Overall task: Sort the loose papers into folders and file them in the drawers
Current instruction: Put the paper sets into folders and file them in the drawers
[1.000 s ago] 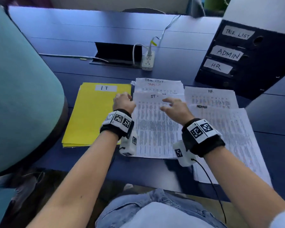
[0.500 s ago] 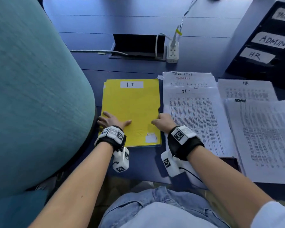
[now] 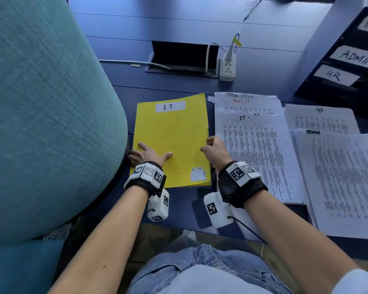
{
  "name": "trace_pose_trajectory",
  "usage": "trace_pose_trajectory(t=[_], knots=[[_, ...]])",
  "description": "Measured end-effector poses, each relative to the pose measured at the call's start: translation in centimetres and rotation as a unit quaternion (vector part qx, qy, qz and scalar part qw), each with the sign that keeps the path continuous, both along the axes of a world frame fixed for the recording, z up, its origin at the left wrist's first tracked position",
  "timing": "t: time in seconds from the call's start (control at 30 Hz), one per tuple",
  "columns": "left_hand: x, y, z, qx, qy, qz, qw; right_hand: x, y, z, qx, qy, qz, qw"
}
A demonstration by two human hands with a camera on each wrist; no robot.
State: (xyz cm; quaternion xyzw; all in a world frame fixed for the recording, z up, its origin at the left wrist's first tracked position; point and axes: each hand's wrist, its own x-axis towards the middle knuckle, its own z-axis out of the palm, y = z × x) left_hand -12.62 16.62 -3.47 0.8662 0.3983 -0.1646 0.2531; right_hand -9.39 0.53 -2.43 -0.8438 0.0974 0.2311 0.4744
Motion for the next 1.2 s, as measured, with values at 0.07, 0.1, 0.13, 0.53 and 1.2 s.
trace_pose_trajectory(t=[0.07, 0.1, 0.13, 0.53, 1.2], knots=[[-0.5, -0.1, -0.3, -0.001, 0.013, -0.020, 1.000, -0.5, 0.3, 0.6, -0.048, -0.025, 0.042, 0.998], [-0.7, -0.2, -0.5, -0.003, 0.020, -0.038, 0.999, -0.6, 0.5, 0.6, -0.068, -0.034, 0.059, 0.995], [-1.0, -0.3, -0.6, -0.007, 0.029, -0.058, 0.998, -0.7, 0.6, 0.7, -0.078, -0.036, 0.063, 0.994], [-4.9, 0.0, 0.1, -0.064, -0.048, -0.323, 0.943, -0.1, 1.1, 4.8, 0.135, -0.106, -0.054, 0.984], [-6.7, 0.5, -2.0, -0.092, -0.364, 0.379, 0.846, -2.9, 3.2, -1.0, -0.143, -0.068, 0.258, 0.953]])
